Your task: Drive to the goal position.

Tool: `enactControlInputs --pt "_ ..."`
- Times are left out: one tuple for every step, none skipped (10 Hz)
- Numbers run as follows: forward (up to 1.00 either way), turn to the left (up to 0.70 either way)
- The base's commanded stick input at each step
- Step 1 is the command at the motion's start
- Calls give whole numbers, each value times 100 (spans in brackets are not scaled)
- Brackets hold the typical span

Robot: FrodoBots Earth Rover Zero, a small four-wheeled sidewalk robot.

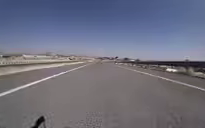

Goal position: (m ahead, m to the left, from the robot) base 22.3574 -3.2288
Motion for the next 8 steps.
enactControlInputs --pt "100 0" --pt "100 0" --pt "100 0" --pt "100 0" --pt "100 0" --pt "100 0" --pt "100 0" --pt "100 0"
